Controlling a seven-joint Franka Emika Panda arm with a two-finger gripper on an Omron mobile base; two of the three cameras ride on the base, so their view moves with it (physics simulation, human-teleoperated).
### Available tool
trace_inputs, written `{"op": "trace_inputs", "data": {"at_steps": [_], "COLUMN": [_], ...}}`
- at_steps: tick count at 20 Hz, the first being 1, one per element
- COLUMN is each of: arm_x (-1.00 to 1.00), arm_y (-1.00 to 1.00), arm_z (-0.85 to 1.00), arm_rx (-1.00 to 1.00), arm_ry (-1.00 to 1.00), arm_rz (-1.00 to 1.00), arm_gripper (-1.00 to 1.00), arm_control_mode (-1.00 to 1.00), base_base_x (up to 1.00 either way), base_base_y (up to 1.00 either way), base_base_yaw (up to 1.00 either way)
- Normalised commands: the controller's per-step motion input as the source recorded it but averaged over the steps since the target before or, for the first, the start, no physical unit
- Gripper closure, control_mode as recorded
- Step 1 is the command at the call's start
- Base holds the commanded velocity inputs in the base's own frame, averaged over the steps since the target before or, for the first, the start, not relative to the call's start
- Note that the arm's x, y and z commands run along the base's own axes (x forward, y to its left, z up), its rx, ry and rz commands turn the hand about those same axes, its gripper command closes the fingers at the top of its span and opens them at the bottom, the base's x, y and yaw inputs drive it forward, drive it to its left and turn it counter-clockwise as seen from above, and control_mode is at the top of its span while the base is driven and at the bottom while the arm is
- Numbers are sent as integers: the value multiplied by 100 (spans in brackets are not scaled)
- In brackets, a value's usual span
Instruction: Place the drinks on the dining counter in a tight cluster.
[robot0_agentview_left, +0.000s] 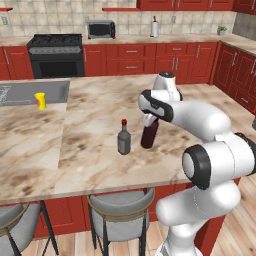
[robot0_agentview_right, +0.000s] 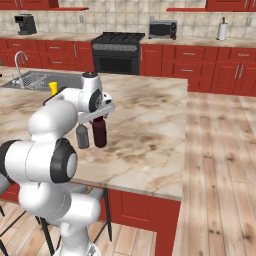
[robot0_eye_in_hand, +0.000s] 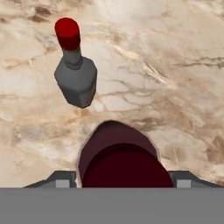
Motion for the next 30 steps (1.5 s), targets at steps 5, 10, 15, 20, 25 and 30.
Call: {"op": "trace_inputs", "data": {"at_steps": [5, 10, 15, 20, 25, 30], "arm_x": [25, -9, -1, 0, 0, 10], "arm_y": [12, 5, 1, 0, 0, 0], "arm_z": [-25, -2, -10, -28, -14, -1], "arm_rx": [-1, -5, -6, 0, 0, -2], "arm_ry": [0, 0, 1, 0, 0, -1], "arm_rz": [3, 1, 0, 0, 0, 0], "arm_gripper": [100, 100, 100, 100, 100, 100], "arm_control_mode": [-100, -100, -100, -100, -100, -100], "base_base_x": [0, 0, 0, 0, 0, 0], "base_base_y": [0, 0, 0, 0, 0, 0], "base_base_yaw": [0, 0, 0, 0, 0, 0]}}
